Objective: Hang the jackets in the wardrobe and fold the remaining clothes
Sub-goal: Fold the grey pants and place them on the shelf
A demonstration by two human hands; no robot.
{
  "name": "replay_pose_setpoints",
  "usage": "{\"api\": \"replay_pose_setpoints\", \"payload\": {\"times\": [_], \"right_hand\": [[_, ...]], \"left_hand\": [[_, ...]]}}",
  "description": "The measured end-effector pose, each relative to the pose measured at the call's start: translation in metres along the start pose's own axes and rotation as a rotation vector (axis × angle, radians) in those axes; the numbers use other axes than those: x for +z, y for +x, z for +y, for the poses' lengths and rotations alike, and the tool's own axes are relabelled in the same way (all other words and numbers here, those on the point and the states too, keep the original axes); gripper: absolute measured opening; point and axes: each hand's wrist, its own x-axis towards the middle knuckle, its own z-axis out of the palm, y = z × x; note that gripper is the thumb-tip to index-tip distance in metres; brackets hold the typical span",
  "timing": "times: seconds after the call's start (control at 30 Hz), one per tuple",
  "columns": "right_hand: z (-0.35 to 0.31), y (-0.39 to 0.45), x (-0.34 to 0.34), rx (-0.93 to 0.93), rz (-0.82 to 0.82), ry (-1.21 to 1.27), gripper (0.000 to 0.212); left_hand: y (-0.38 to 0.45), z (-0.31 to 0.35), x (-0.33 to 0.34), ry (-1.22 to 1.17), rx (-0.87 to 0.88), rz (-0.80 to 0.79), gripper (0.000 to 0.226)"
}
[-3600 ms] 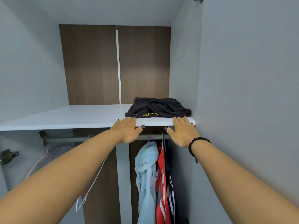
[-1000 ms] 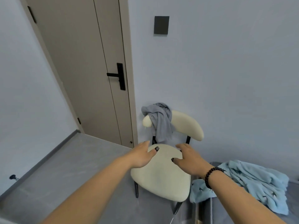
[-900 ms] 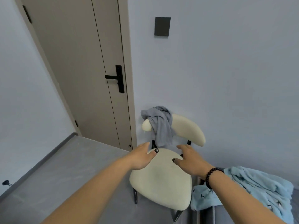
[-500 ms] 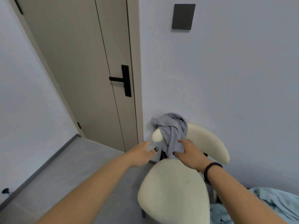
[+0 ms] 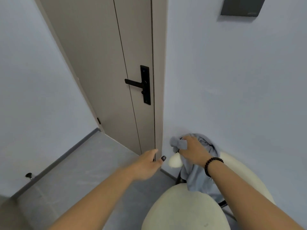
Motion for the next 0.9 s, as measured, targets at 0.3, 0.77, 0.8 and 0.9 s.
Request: {"api": "replay_pose_setpoints", "payload": {"times": [0.3,0.77,0.8,0.9], "right_hand": [[0.059,0.115,0.019,0.092,-0.066,-0.164,0.059],[0.074,0.134,0.037,-0.164,-0.03,-0.114,0.019],[0.066,0.13,0.034,-0.192,-0.048,-0.043,0.019],[0.033,0.111,0.023,-0.197,-0.131,0.249,0.03]], "left_hand": [[0.071,-0.019,0.027,-0.139,-0.139,-0.009,0.068],[0.093,-0.047,0.067,-0.263,-0.241,-0.027,0.072],[0.09,-0.049,0.065,-0.277,-0.244,-0.016,0.073],[0.078,-0.054,0.056,-0.321,-0.256,0.053,0.078]]}}
